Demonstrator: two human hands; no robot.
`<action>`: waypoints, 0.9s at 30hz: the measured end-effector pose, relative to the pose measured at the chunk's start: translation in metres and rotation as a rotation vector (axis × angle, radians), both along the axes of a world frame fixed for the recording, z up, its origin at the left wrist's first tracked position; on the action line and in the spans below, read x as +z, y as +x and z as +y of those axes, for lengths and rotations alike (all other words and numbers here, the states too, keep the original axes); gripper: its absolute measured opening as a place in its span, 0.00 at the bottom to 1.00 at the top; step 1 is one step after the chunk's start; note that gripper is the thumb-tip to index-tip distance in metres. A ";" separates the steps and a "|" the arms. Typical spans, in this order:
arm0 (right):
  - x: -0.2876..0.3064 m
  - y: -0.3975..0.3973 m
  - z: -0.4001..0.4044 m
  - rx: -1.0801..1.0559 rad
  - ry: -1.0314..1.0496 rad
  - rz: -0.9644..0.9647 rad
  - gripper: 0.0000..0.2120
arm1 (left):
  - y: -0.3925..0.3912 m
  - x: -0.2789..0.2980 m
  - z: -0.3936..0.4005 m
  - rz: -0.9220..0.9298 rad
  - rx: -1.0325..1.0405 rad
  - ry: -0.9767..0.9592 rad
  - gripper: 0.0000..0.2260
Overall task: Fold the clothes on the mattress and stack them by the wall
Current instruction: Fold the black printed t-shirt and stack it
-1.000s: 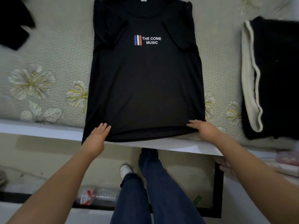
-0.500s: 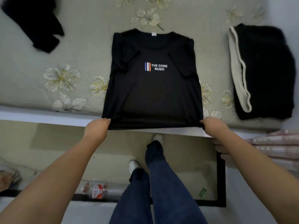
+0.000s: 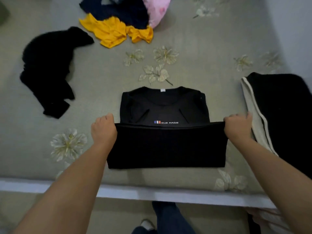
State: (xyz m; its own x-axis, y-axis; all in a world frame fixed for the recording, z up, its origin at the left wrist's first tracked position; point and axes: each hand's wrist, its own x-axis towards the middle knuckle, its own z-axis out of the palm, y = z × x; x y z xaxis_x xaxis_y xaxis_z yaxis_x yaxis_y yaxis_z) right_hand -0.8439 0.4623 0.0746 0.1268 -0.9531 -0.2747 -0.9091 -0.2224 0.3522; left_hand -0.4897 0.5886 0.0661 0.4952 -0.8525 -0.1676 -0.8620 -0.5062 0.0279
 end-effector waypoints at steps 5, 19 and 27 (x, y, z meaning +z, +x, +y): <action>-0.014 0.030 -0.077 -0.025 0.029 -0.016 0.11 | 0.031 -0.017 -0.072 0.027 0.041 -0.087 0.06; -0.119 0.089 -0.218 -0.386 0.035 -0.102 0.16 | 0.073 -0.123 -0.216 0.122 0.205 -0.117 0.11; -0.161 0.095 -0.145 -0.293 -0.158 -0.532 0.24 | 0.006 -0.153 -0.155 0.239 -0.178 -0.244 0.20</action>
State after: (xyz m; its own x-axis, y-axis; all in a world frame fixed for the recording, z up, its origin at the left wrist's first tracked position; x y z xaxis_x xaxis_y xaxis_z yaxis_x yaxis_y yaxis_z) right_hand -0.7492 0.3172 -0.0864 -0.0648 -0.9930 -0.0991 -0.9844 0.0799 -0.1567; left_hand -0.4842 0.4337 -0.0864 0.3074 -0.9506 -0.0420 -0.8902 -0.3029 0.3403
